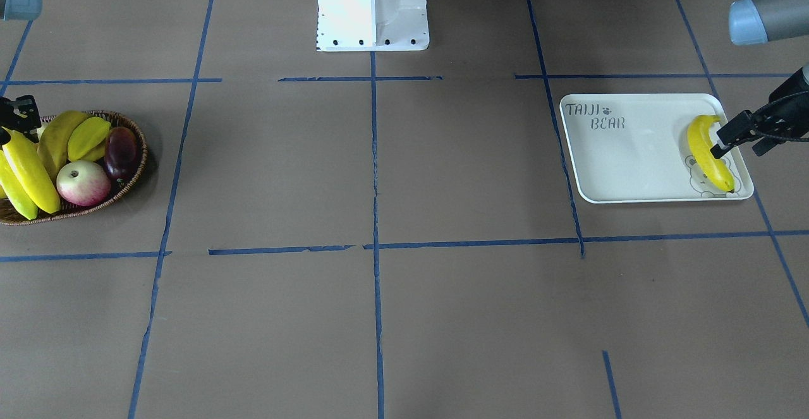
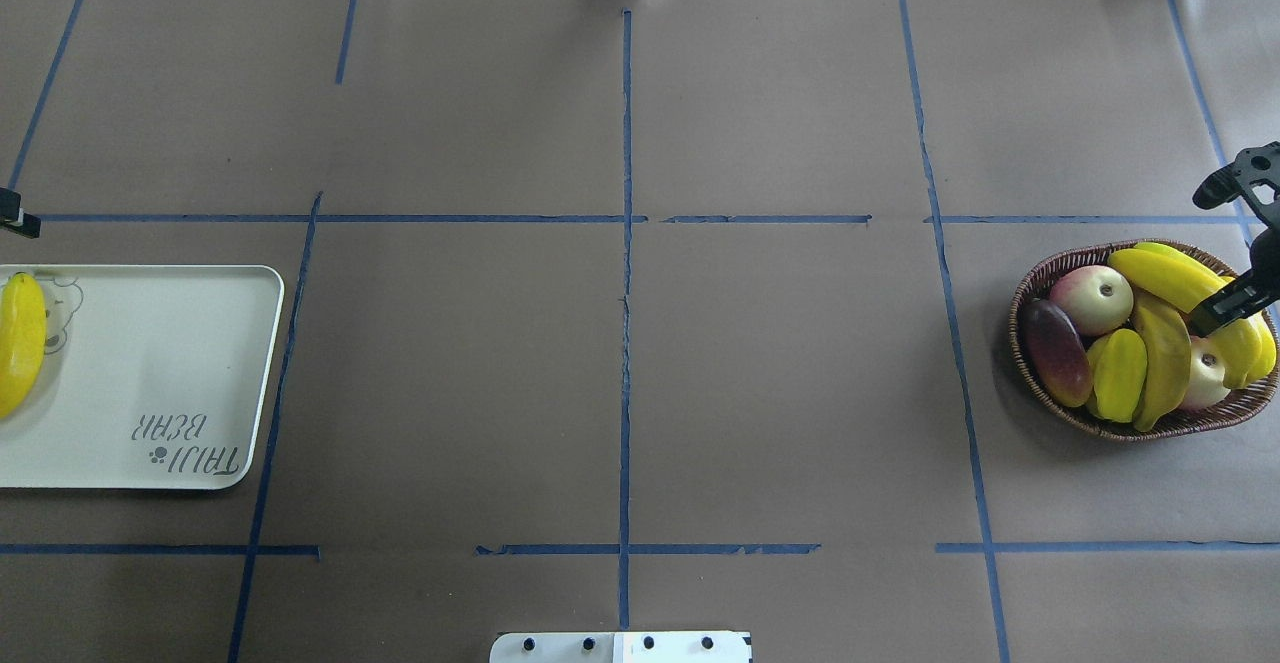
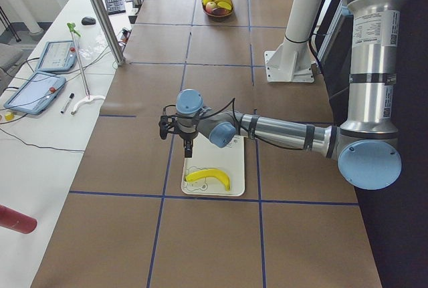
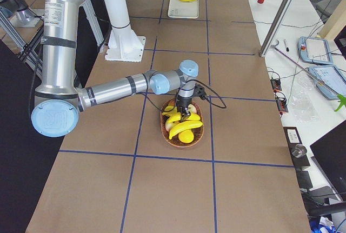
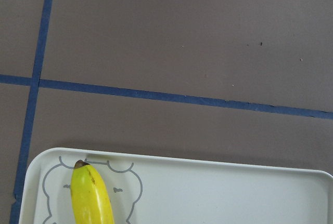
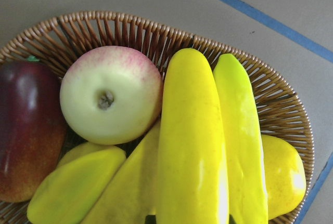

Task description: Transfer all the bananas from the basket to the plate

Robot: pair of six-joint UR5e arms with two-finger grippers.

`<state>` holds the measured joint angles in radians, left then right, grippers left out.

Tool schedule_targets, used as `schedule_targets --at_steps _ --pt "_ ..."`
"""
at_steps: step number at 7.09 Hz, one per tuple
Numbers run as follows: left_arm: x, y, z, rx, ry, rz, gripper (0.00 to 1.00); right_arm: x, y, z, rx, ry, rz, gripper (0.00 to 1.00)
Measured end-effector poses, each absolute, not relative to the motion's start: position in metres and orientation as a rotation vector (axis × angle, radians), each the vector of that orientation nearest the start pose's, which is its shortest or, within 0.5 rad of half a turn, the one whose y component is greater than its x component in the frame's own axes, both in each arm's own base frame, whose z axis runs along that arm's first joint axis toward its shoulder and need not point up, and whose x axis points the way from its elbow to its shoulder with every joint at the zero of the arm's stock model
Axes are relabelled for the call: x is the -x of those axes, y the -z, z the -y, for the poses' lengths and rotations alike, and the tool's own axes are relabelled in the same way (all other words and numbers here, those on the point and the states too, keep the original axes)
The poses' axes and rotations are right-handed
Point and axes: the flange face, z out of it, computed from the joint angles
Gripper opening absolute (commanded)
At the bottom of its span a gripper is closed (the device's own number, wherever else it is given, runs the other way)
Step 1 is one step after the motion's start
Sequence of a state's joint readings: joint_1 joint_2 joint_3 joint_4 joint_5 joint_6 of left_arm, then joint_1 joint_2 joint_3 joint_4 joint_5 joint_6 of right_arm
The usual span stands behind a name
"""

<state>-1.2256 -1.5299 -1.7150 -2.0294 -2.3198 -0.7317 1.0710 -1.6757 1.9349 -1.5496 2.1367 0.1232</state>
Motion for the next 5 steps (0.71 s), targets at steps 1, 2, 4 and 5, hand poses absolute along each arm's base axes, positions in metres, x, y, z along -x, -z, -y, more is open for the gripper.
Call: schedule_targets --at_steps 1,2,4,5 --pt "-0.106 -0.555 0.489 -0.086 0.149 -0.900 1.00 0.135 -0.524 0.438 -0.117 0.425 0.632 0.12" --pt "-0.107 -0.554 0.490 -0.088 0.148 -0.901 1.00 0.127 -0.507 0.440 -0.148 0.409 0.646 0.13" --pt "-0.107 -0.549 0.492 -0.094 0.146 -0.908 1.00 0.132 -0.467 0.454 -0.185 0.345 0.709 0.13" --pt "-0.108 -0.546 0.493 -0.099 0.146 -0.914 1.00 0.141 -0.443 0.464 -0.184 0.277 0.756 0.13"
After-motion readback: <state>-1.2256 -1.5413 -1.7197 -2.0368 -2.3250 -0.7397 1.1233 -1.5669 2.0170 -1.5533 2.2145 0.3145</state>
